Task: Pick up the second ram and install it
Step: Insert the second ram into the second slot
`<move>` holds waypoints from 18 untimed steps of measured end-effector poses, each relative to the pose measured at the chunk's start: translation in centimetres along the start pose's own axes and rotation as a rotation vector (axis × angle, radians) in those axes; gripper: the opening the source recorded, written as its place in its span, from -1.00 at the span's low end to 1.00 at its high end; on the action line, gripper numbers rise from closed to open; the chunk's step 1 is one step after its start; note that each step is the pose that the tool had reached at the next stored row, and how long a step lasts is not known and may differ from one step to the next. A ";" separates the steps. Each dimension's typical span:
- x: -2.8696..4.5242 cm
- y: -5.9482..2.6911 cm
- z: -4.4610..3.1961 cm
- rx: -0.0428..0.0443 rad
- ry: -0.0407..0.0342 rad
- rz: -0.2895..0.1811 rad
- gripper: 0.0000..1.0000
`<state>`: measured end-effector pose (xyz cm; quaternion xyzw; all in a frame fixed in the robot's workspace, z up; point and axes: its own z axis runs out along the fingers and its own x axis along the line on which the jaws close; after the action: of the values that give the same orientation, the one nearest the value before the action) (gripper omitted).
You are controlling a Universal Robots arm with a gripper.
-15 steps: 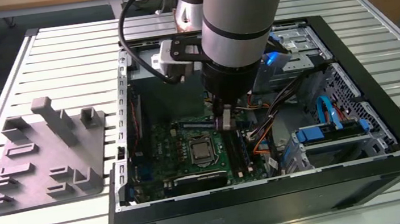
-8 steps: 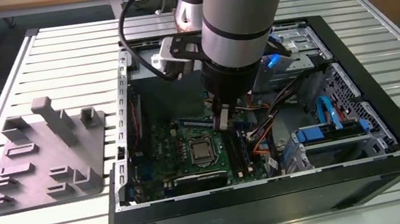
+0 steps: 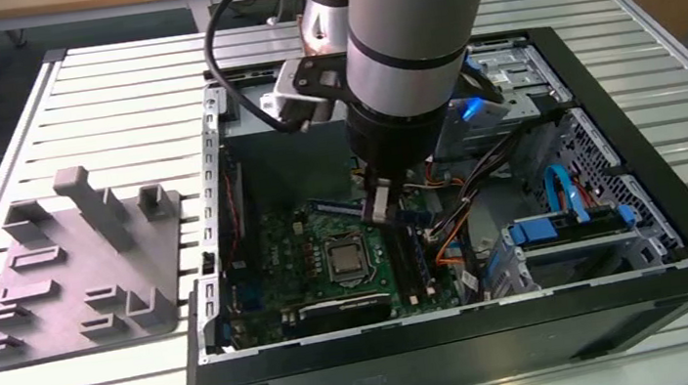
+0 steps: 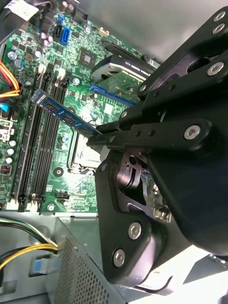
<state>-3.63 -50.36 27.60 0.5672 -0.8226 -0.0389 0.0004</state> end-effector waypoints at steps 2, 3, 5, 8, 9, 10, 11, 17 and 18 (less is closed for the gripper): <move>0.00 0.00 0.01 0.0009 -0.0014 0.021 -0.73; 0.00 0.00 0.01 0.0014 -0.0021 0.032 -0.73; 0.00 0.00 0.02 0.0023 -0.0034 0.052 -0.73; 0.00 0.00 0.02 0.0037 -0.0054 0.084 -0.73; 0.00 0.00 0.03 0.0041 -0.0061 0.094 -0.73; 0.00 0.00 0.03 0.0046 -0.0068 0.104 -0.73; 0.00 0.00 0.03 0.0050 -0.0073 0.113 -0.73; 0.00 0.00 0.05 0.0075 -0.0111 0.172 -0.73; 0.00 0.00 0.05 0.0079 -0.0118 0.181 -0.73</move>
<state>-3.63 -50.36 27.55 0.4902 -0.8707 -0.0388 -0.0032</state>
